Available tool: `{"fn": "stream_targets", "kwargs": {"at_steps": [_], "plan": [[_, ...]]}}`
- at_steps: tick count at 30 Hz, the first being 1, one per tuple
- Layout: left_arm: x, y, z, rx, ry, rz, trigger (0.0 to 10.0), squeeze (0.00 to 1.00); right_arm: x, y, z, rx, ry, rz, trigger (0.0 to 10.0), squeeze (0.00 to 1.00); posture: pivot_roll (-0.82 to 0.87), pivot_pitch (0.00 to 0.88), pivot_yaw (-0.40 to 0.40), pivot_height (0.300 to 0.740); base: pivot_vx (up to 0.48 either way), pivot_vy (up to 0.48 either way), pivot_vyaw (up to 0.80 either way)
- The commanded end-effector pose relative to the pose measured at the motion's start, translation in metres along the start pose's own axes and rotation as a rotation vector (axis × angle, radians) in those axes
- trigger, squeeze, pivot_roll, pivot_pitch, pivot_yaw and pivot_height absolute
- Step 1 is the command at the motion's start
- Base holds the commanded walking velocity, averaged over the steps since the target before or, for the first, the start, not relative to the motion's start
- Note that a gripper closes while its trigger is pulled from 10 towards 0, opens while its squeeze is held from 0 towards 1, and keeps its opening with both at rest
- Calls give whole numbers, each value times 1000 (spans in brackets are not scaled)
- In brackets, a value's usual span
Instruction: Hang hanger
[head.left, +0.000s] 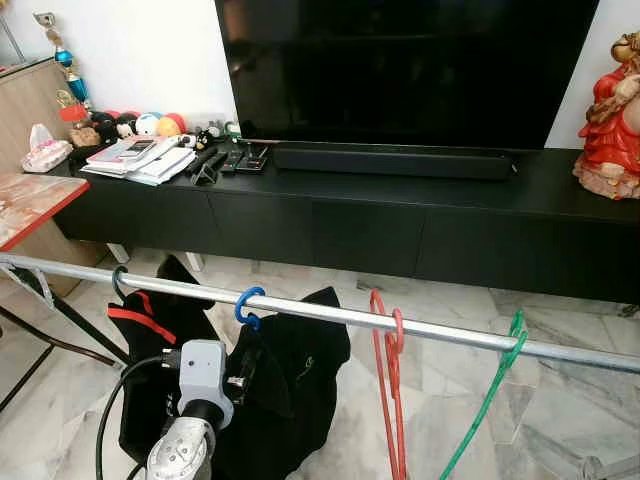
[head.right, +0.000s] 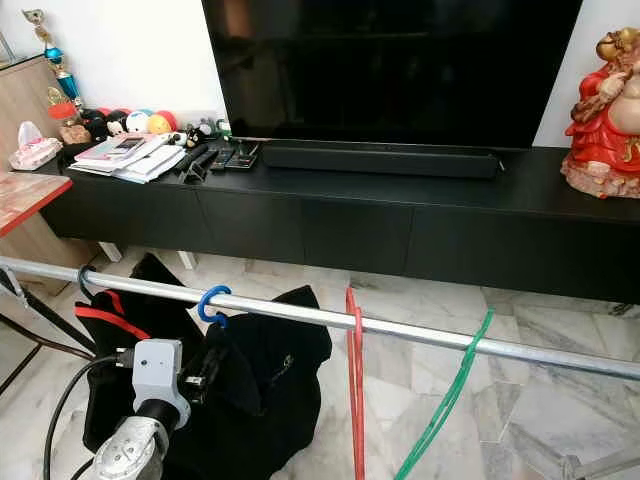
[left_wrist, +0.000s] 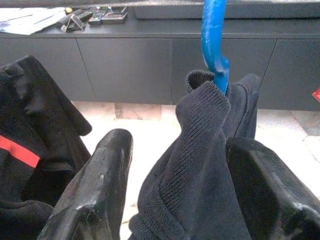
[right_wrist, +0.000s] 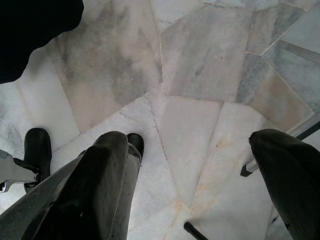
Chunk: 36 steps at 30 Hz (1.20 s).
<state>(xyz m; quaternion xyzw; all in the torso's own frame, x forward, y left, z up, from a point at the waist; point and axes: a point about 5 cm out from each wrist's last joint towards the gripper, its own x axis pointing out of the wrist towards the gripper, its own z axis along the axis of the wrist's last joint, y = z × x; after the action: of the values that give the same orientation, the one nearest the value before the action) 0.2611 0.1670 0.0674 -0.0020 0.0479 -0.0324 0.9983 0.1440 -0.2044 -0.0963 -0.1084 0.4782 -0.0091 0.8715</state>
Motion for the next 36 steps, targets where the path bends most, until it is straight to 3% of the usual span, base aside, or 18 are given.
{"fn": "stream_targets", "kwargs": {"at_steps": [1, 16, 36], "plan": [[-1, 2, 3, 2, -6, 11, 10000, 0, 0, 4, -2, 9, 18, 8, 10000, 0, -26, 31, 68, 740, 0, 0, 0], [-1, 2, 1, -3, 8, 9, 10000, 0, -1, 5, -6, 14, 36, 15, 10000, 0, -23, 34, 70, 740, 0, 0, 0], [0, 1, 2, -4, 10, 3, 10000, 0, -2, 3, -10, 15, 52, 18, 10000, 0, -20, 35, 68, 740, 0, 406, 0]]}}
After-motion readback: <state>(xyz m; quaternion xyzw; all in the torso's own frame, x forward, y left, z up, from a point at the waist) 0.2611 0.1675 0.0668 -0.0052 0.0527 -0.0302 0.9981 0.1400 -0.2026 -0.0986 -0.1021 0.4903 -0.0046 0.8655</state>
